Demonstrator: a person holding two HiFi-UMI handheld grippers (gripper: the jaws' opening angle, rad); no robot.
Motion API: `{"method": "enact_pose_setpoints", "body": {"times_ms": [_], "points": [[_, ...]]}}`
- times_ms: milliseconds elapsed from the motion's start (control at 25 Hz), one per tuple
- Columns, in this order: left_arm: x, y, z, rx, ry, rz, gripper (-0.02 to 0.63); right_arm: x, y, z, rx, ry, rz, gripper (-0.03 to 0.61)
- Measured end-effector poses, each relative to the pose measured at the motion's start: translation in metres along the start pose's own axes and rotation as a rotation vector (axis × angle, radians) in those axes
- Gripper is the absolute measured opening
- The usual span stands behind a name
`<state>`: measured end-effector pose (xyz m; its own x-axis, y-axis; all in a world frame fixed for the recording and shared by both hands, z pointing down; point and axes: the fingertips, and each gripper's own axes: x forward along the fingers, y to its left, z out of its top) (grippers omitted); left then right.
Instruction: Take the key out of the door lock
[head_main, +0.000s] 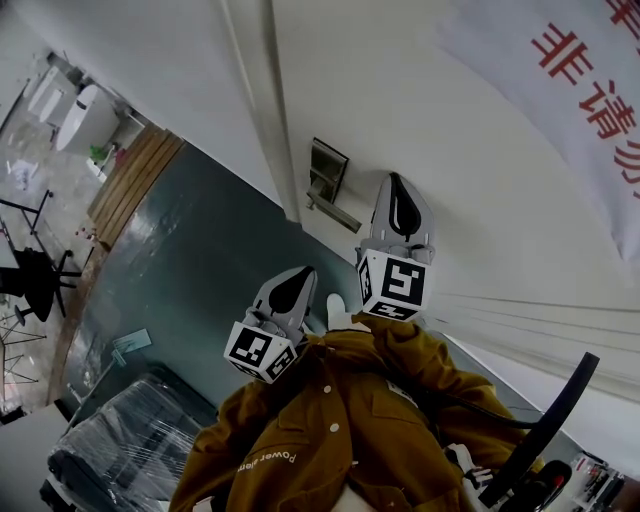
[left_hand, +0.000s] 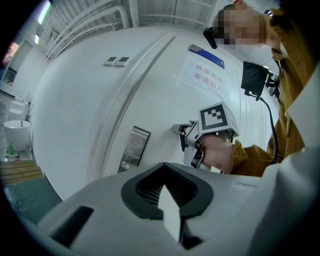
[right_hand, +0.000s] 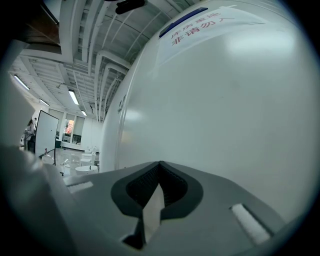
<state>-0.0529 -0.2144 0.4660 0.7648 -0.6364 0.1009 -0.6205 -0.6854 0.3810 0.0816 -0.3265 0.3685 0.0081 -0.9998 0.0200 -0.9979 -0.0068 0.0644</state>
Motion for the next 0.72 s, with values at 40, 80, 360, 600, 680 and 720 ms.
{"method": "enact_pose_setpoints", "body": {"times_ms": [40,80,360,600,680,720], "points": [[0.001,0.003,-0.001,-0.005,0.001,0.004,-0.003,0.000,0.000,0.000,0.000,0.000,0.000,0.005],[0.003,0.006,-0.003,-0.008,0.005,0.009,-0.003,0.000,0.000,-0.001,0.001,0.001,0.000,0.005],[0.035,0.045,-0.025,-0.253,-0.024,-0.076,0.065,0.000,0.000,-0.001,-0.001,0.004,-0.005,0.005],[0.068,0.118,-0.061,-0.801,-0.170,-0.051,0.157,0.000,-0.001,-0.001,0.001,0.011,-0.008,0.005],[0.080,0.133,-0.067,-0.917,-0.212,-0.059,0.161,0.001,0.000,-0.001,0.001,0.012,-0.005,0.005],[0.087,0.136,-0.067,-0.970,-0.233,-0.080,0.160,0.001,0.000,-0.001,0.001,0.013,-0.004,0.005]]}}
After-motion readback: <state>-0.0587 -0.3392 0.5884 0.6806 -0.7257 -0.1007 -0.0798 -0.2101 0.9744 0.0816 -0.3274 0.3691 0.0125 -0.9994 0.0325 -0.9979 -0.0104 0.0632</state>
